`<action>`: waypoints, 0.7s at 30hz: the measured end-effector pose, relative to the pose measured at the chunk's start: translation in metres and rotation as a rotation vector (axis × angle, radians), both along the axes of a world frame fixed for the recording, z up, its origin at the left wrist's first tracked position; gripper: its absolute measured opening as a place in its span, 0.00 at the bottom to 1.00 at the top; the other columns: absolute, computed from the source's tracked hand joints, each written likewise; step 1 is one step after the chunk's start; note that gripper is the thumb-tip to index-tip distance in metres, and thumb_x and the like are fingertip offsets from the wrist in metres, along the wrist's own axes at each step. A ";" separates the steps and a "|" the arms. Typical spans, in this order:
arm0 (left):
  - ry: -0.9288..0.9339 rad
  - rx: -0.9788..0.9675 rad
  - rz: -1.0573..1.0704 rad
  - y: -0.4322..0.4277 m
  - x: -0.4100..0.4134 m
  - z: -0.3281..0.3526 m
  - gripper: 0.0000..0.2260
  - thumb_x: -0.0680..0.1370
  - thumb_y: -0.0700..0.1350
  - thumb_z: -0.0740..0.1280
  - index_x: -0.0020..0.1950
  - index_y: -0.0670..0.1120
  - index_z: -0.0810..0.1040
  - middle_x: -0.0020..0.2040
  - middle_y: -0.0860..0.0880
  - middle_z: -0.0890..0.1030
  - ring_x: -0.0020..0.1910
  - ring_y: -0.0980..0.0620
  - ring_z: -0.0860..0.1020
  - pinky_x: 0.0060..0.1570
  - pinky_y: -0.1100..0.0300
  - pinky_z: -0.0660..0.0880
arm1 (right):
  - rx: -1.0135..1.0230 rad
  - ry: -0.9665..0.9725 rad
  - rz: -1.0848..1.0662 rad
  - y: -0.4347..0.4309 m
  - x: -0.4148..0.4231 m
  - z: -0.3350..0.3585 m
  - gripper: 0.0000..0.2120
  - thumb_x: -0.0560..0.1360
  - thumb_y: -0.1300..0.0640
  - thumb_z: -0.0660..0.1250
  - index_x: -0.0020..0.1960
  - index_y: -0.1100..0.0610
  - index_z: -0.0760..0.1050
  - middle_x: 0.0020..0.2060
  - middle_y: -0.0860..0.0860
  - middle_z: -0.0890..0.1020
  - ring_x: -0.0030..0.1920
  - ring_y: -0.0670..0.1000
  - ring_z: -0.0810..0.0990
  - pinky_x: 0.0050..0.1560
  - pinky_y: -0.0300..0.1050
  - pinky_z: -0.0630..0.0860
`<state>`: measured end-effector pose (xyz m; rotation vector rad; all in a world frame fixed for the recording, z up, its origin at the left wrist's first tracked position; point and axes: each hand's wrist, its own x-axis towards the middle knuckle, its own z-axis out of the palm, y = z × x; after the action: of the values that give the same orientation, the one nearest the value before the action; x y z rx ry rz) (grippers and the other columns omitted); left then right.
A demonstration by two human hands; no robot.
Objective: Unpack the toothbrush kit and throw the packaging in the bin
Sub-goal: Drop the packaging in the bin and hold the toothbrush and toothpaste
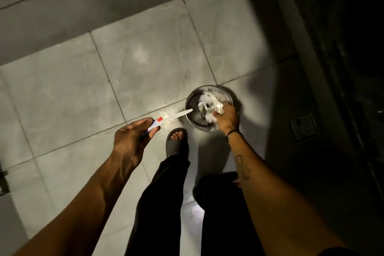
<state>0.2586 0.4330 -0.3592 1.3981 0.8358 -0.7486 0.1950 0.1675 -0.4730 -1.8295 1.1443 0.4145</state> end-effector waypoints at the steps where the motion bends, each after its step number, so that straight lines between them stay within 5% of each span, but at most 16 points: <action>1: -0.013 0.008 -0.025 -0.008 -0.002 0.011 0.07 0.80 0.33 0.67 0.57 0.36 0.80 0.40 0.51 0.89 0.43 0.54 0.88 0.50 0.61 0.82 | 0.025 -0.073 -0.083 -0.001 -0.001 0.020 0.22 0.74 0.62 0.77 0.67 0.63 0.79 0.60 0.61 0.86 0.56 0.58 0.85 0.54 0.41 0.82; 2: -0.023 0.009 -0.056 -0.016 -0.004 0.023 0.06 0.79 0.32 0.70 0.56 0.34 0.81 0.42 0.47 0.89 0.46 0.51 0.88 0.50 0.61 0.83 | 0.080 -0.146 -0.151 -0.001 0.000 0.040 0.20 0.76 0.62 0.76 0.66 0.64 0.79 0.59 0.63 0.86 0.52 0.56 0.84 0.49 0.37 0.82; 5: -0.034 0.023 -0.127 -0.046 -0.008 0.071 0.09 0.75 0.30 0.74 0.53 0.29 0.83 0.52 0.34 0.85 0.53 0.39 0.85 0.53 0.55 0.85 | 0.340 -0.278 -0.183 -0.005 -0.004 0.122 0.16 0.81 0.60 0.70 0.66 0.66 0.79 0.57 0.66 0.85 0.49 0.56 0.83 0.50 0.46 0.83; 7: -0.055 0.026 -0.228 -0.066 -0.008 0.103 0.09 0.75 0.30 0.73 0.54 0.29 0.83 0.54 0.31 0.84 0.53 0.35 0.84 0.58 0.49 0.83 | 0.455 -0.259 -0.050 -0.009 -0.007 0.178 0.15 0.82 0.62 0.68 0.65 0.70 0.79 0.53 0.66 0.84 0.43 0.53 0.82 0.44 0.37 0.82; 9: -0.092 0.026 -0.322 -0.086 -0.007 0.139 0.07 0.75 0.30 0.73 0.52 0.30 0.84 0.50 0.32 0.85 0.50 0.36 0.84 0.57 0.47 0.84 | 0.456 -0.217 0.116 -0.017 -0.012 0.235 0.14 0.81 0.64 0.69 0.61 0.74 0.80 0.51 0.69 0.84 0.40 0.50 0.82 0.41 0.31 0.80; 14: -0.186 -0.038 -0.442 -0.129 0.003 0.225 0.08 0.74 0.29 0.75 0.51 0.29 0.83 0.49 0.31 0.84 0.50 0.37 0.82 0.64 0.39 0.79 | 0.409 -0.175 0.245 -0.035 -0.015 0.346 0.11 0.81 0.63 0.69 0.56 0.72 0.83 0.47 0.74 0.85 0.39 0.61 0.82 0.30 0.41 0.77; 18: -0.276 -0.076 -0.463 -0.159 0.007 0.286 0.04 0.73 0.28 0.74 0.46 0.35 0.84 0.47 0.35 0.84 0.50 0.36 0.83 0.63 0.41 0.80 | 0.361 -0.259 0.219 -0.049 -0.024 0.410 0.06 0.81 0.61 0.70 0.49 0.61 0.85 0.41 0.66 0.87 0.29 0.53 0.78 0.27 0.39 0.71; 21: -0.252 -0.195 -0.379 -0.179 0.006 0.321 0.06 0.74 0.26 0.71 0.45 0.35 0.83 0.41 0.37 0.86 0.47 0.36 0.87 0.48 0.54 0.86 | 0.284 -0.320 0.139 -0.064 -0.042 0.448 0.08 0.80 0.66 0.69 0.51 0.71 0.84 0.32 0.55 0.83 0.22 0.44 0.73 0.24 0.33 0.68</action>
<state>0.2649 0.2541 -0.0384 1.4529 0.2941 -0.8922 0.1527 0.1034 -0.0251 -1.6565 0.7052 0.3297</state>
